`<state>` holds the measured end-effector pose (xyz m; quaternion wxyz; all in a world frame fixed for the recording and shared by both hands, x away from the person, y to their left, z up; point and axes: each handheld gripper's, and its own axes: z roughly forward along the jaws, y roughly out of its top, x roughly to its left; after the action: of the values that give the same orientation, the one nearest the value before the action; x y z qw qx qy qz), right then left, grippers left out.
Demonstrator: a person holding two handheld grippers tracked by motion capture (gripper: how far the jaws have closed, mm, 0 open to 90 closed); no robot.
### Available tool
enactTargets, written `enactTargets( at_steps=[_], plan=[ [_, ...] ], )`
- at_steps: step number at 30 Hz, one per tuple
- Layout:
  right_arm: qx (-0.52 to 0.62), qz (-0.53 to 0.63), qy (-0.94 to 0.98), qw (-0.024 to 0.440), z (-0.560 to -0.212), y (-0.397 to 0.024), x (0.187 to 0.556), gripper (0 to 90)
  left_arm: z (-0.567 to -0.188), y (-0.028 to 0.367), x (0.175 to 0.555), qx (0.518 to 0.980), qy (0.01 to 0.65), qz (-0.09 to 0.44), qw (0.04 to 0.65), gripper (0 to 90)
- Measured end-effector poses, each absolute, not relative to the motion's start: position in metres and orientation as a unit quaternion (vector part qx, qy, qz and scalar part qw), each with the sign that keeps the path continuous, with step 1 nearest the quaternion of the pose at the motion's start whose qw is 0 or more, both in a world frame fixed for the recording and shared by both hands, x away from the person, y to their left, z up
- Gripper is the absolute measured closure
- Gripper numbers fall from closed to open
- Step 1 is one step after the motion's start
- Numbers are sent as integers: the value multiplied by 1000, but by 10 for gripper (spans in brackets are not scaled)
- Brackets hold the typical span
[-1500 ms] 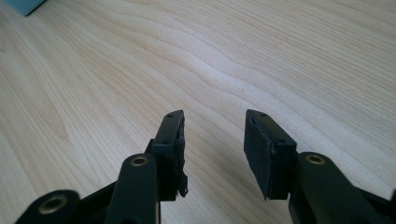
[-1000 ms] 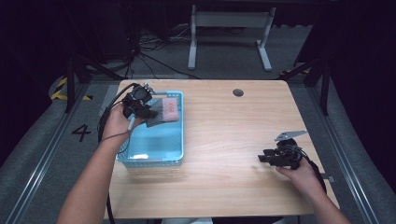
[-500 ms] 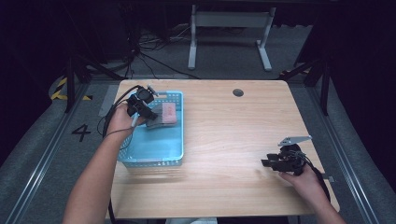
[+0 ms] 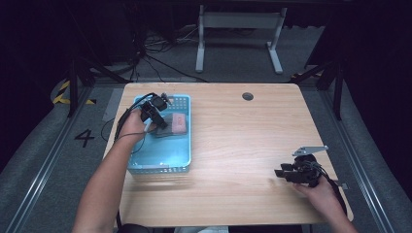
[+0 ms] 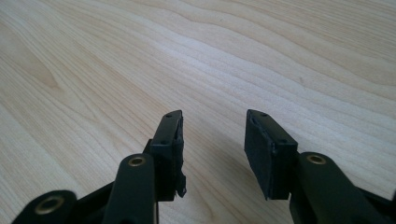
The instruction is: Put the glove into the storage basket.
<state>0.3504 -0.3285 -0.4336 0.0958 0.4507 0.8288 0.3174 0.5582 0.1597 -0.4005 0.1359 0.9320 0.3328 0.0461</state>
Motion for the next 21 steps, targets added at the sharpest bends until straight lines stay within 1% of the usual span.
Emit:
enactTargets(
  at_steps=[1,6,8,9,11,12,13,14,16,18,21],
  plan=[
    [453,318,827,97,-433,-329,350,562,-402,160,559,932,333,39,134,648],
    [452,318,828,95,-434,-328,350,562,-409,159,562,934,332,40,128,623],
    [449,319,829,94,-434,-326,350,562,-411,160,563,933,332,44,128,599],
    [447,319,830,94,-434,-326,350,562,-412,159,563,935,327,48,129,570],
    [446,319,831,94,-434,-326,350,554,-412,161,562,935,324,50,137,509],
    [447,319,830,97,-433,-327,350,554,-411,162,562,932,330,50,144,507],
    [447,321,829,95,-433,-328,350,553,-411,162,562,932,330,50,144,482],
    [447,321,829,95,-433,-328,350,553,-410,162,561,931,331,52,149,482],
    [446,323,829,96,-432,-328,352,544,-403,166,558,922,340,54,175,437],
    [446,323,829,96,-433,-327,354,542,-397,168,554,918,345,62,185,414],
    [439,323,833,94,-433,-324,358,537,-385,170,545,912,347,68,207,412]
  ],
)
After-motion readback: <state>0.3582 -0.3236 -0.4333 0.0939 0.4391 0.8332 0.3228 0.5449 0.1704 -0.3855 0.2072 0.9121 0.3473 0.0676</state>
